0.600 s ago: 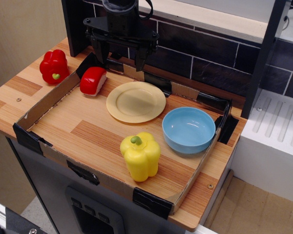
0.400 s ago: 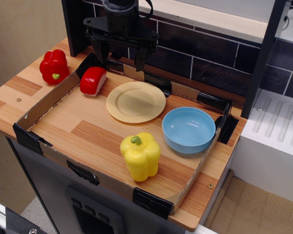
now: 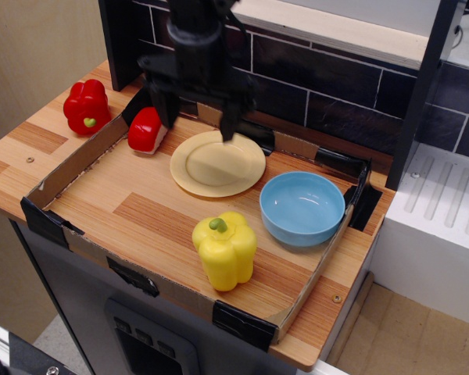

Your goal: Put bowl on plate

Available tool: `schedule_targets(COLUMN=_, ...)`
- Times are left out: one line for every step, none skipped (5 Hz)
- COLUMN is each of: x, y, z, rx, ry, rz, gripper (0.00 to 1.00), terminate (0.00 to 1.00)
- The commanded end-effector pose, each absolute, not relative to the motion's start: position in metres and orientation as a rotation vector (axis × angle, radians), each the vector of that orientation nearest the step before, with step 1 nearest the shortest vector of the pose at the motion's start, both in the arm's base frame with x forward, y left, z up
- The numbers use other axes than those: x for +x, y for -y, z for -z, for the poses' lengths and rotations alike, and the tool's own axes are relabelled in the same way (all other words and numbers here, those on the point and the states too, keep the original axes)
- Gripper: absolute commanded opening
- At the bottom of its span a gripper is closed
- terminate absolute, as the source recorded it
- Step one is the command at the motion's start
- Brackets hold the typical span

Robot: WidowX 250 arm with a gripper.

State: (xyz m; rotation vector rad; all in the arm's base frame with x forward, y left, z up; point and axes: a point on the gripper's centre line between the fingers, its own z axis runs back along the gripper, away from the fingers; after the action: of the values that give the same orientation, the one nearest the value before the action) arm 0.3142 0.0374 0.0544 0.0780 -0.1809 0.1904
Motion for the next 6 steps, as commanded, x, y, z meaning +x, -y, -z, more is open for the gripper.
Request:
schedule_targets(x=0.3, y=-0.003, z=-0.054, rx=0.031, ry=0.196, rz=-0.13, gripper=1.0, terminate=0.0)
schedule_targets(x=0.299, y=0.01, z=-0.046, rx=0.002, ry=0.179, rz=-0.129, gripper=1.0, terminate=0.0)
schedule_targets(x=0.3, y=0.027, z=-0.036, rx=0.0, ry=0.173, rz=-0.112, gripper=1.0, terminate=0.0)
schedule_targets(x=0.301, y=0.031, z=-0.027, rx=0.017, ry=0.174, rz=-0.12, gripper=1.0, terminate=0.0)
schedule_targets(x=0.301, y=0.034, z=-0.019, rx=0.018, ry=0.159, rz=-0.107, gripper=1.0, terminate=0.0)
schedule_targets(x=0.303, y=0.033, z=-0.019, rx=0.007, ry=0.153, rz=-0.128, gripper=0.0, terminate=0.0)
